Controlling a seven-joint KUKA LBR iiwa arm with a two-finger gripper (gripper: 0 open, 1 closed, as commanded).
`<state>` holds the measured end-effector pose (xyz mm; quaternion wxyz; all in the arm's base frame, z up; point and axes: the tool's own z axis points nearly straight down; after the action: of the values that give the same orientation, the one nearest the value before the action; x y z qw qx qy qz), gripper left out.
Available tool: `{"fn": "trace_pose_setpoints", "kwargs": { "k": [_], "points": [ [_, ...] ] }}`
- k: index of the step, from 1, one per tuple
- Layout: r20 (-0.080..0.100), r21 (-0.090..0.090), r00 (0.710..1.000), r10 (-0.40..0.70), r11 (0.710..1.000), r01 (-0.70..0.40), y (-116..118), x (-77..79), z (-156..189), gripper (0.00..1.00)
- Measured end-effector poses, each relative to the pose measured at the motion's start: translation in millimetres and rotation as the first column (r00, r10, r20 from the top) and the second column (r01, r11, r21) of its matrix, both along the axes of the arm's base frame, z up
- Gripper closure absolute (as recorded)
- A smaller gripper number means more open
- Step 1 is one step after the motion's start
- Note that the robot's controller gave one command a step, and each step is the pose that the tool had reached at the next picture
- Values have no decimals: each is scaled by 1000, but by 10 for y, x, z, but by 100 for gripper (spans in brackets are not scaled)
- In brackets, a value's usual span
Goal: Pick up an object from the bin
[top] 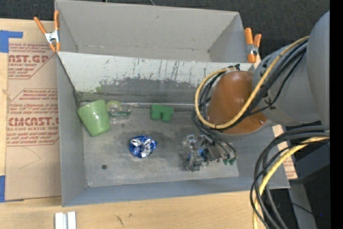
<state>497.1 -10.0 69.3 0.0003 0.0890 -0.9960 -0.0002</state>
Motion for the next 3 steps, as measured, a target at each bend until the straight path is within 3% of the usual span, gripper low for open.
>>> {"fn": "trace_pose_setpoints", "kwargs": {
  "k": [1, 2, 3],
  "points": [
    [0, 0, 1000, 0, 1000, 0, 0, 0, 0, 0],
    [4, -2, 946, 325, 946, -325, -544, -84, 137, 0],
    [1, 1, 946, 325, 946, -325, -529, -93, 129, 100]
  ]
}}
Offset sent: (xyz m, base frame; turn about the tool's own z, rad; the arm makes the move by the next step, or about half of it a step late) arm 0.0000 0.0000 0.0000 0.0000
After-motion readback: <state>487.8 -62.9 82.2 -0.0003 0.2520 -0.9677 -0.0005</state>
